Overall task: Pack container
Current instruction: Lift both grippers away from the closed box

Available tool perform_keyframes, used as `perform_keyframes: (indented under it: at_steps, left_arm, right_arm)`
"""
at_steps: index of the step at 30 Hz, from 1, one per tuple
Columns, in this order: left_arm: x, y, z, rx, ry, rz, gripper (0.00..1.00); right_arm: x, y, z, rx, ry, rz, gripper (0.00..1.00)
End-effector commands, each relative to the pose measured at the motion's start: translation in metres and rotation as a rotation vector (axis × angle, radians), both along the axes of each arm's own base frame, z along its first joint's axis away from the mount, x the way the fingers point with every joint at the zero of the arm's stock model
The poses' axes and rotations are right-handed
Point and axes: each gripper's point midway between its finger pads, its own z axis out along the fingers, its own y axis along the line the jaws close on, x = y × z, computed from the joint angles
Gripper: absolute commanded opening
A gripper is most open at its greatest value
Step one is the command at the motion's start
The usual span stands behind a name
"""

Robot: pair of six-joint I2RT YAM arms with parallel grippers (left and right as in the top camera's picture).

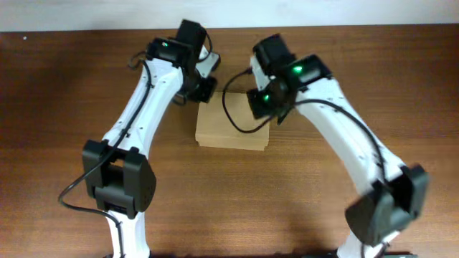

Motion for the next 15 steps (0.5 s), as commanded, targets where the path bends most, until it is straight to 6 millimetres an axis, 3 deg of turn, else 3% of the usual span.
perform_keyframes:
  at_steps: [1, 8, 15]
  left_arm:
    - [0.008, 0.008, 0.050, -0.024, -0.108, 0.006, 0.02]
    - [-0.002, 0.050, 0.132, 0.058, -0.253, 0.089, 0.02]
    - [-0.034, 0.099, 0.213, 0.053, -0.408, 0.196, 0.02]
  right_arm:
    - [0.000, -0.011, 0.071, 0.037, -0.177, -0.023, 0.04]
    - [-0.003, -0.049, 0.137, 0.009, -0.344, -0.119, 0.04]
    - [-0.004, -0.125, 0.205, 0.038, -0.515, -0.323, 0.04]
